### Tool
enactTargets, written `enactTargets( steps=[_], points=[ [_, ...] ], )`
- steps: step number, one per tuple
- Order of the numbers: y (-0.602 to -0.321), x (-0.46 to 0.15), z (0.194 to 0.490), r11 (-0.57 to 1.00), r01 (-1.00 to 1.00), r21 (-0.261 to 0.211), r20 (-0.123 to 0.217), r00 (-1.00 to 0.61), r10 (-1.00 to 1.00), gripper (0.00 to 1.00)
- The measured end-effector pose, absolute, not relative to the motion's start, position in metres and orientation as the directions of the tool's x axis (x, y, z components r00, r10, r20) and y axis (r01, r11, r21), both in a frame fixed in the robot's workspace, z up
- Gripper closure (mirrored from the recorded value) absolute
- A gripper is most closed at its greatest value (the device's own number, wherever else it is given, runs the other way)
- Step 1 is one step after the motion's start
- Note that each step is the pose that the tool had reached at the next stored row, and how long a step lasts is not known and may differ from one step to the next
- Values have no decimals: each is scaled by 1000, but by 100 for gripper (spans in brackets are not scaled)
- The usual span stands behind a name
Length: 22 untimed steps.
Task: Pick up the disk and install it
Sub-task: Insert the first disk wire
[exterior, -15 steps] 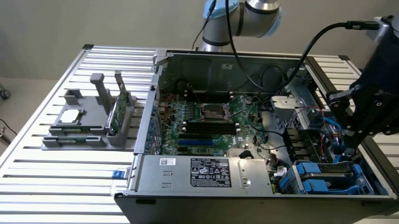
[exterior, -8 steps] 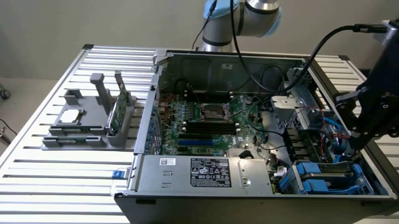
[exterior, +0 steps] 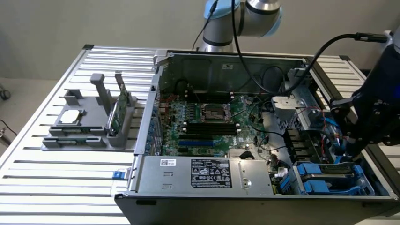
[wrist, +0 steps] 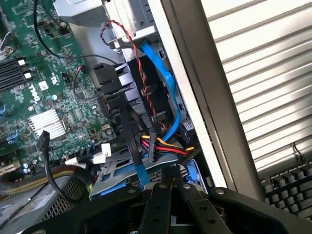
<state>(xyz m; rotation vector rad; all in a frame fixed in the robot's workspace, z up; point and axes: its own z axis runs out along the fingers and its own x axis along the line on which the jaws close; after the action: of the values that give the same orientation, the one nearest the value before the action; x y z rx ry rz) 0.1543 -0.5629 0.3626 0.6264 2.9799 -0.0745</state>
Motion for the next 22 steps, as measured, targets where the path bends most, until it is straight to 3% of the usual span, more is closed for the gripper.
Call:
enactTargets(
  steps=[22],
  points=[
    [-563, 165, 357, 813, 579, -50, -107, -813, 572, 89]
  ],
)
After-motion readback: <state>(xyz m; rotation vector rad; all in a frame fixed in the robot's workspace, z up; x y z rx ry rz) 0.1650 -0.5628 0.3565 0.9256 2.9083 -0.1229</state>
